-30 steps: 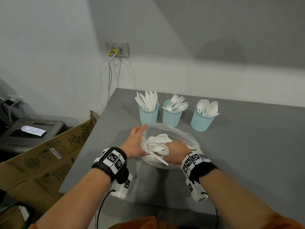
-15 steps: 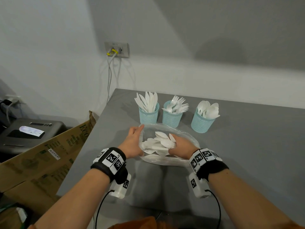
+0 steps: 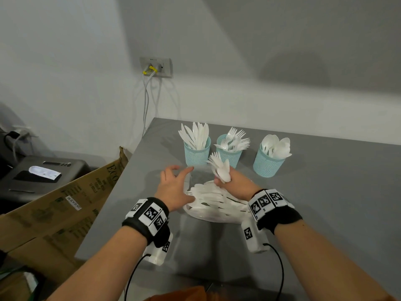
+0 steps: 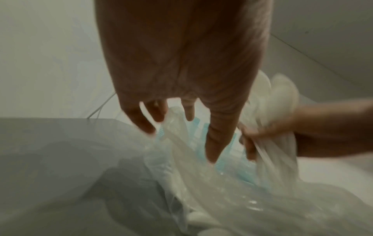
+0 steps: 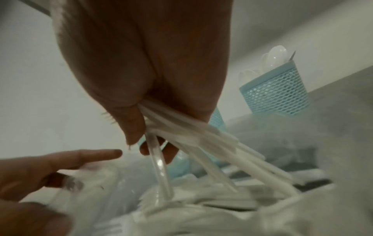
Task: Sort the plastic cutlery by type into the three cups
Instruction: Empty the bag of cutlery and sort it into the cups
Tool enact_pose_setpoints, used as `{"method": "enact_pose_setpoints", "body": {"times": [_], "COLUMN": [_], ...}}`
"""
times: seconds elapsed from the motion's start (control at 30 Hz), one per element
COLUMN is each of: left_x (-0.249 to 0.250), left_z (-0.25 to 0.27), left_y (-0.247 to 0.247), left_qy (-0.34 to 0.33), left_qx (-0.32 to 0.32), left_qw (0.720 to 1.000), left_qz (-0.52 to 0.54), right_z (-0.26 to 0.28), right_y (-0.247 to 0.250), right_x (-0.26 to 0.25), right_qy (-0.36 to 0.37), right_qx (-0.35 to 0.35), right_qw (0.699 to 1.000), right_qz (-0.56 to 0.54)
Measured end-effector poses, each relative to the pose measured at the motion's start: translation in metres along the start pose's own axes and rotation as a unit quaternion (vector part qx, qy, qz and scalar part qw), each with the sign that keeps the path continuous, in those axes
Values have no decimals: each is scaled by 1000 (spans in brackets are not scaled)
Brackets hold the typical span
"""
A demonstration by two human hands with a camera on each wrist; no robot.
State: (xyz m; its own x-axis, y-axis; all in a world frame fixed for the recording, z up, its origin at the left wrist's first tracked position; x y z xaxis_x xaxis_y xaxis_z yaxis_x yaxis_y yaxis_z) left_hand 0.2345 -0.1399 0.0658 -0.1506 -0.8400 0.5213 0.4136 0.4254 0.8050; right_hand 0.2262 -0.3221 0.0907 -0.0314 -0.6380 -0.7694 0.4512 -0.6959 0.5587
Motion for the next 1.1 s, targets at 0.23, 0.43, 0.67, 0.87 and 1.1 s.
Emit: {"method": "enact_pose_setpoints", "body": {"times": [0.23, 0.43, 0.67, 0.87, 1.1], "left_x": [47, 61, 66, 55, 35], "left_z": [-2, -7, -9, -11, -16], "left_y": [0, 4, -4, -6, -25], "left_qy": [-82, -125, -169, -181, -169], "left_qx": [-25, 4, 30, 35, 35], "left_qw": [996, 970, 928, 923, 911], "left_qz": [28, 208, 332, 338, 374], "right_z": [-4, 1, 2, 17, -2], "right_y": [-4, -20, -19, 18, 17], "right_x": [-35, -42, -45, -62, -86], "right_qy": [91, 80, 68, 155, 134], "right_qx": [60, 32, 34, 146, 61], "right_qw": [974, 960, 953, 924, 989], "right_qz": [-199, -267, -294, -318, -21]}}
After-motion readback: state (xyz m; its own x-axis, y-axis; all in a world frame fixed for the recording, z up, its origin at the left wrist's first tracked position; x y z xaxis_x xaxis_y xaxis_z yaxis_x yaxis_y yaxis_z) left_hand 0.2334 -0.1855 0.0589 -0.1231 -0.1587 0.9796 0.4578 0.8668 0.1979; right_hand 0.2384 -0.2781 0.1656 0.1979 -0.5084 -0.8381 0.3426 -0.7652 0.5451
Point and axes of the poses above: each hand's wrist, its own z-axis away from the middle knuckle, its own y-axis out of the back of the hand, x = y × z, the point moved 5 cm from there along -z, towards the middle knuckle, and after that the axes turned 14 degrees about -x, right-handed, at the moved point
